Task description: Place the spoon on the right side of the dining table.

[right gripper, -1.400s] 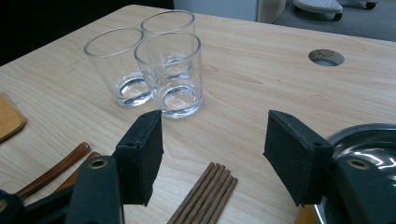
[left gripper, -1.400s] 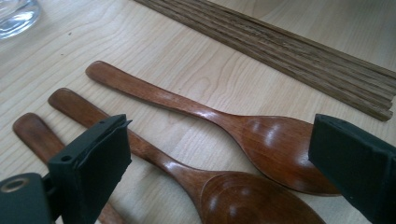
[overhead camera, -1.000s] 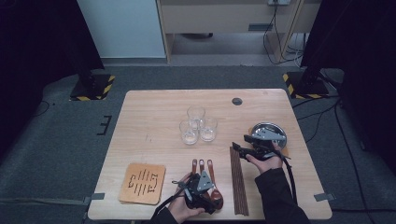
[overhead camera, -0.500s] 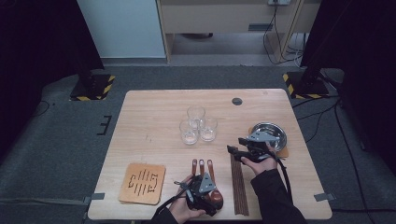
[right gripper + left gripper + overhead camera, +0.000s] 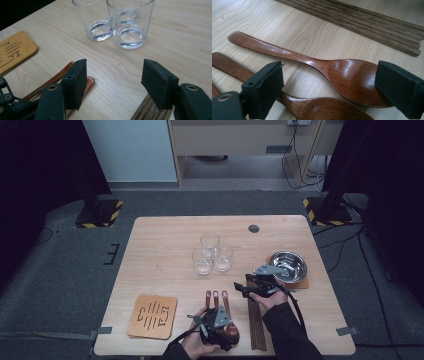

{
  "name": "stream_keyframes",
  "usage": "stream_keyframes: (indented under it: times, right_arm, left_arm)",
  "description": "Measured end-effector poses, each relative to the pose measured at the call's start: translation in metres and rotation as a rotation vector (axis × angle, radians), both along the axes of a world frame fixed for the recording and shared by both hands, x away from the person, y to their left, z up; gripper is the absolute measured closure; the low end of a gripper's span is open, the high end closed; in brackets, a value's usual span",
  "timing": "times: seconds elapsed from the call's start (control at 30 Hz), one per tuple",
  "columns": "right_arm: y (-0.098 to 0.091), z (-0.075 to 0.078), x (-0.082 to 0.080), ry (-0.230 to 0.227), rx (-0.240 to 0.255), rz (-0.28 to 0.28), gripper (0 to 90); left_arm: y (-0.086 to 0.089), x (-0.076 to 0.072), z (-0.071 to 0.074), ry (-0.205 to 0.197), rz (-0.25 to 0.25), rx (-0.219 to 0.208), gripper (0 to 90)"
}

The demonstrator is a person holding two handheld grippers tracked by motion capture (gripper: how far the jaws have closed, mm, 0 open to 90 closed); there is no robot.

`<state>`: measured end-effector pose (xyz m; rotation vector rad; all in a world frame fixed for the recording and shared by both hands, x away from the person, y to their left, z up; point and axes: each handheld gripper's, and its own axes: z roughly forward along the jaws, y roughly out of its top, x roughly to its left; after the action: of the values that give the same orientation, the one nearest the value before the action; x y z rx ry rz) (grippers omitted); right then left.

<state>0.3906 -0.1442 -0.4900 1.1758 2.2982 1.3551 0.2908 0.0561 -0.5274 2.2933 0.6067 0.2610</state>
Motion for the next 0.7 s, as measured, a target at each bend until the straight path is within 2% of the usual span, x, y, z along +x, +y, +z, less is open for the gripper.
stream_keyframes:
  times: [0.1,0.23,0.33,0.7]
  right_arm:
    - [0.004,-0.004,-0.001,0.014,0.001,0.013,38.0]
    - [0.007,-0.009,-0.001,0.054,0.032,0.030,38.3]
    - [0.009,-0.012,-0.001,0.067,0.039,0.046,38.3]
    - [0.016,-0.021,-0.002,0.108,0.040,0.084,39.9]
  left_arm:
    - [0.000,0.000,-0.001,0.002,0.001,0.001,7.4]
    - [0.000,0.000,-0.002,0.003,0.003,-0.004,7.5]
    - [0.000,0.000,-0.002,0.006,0.006,-0.008,7.6]
    - [0.001,-0.001,-0.003,0.006,0.009,-0.016,8.0]
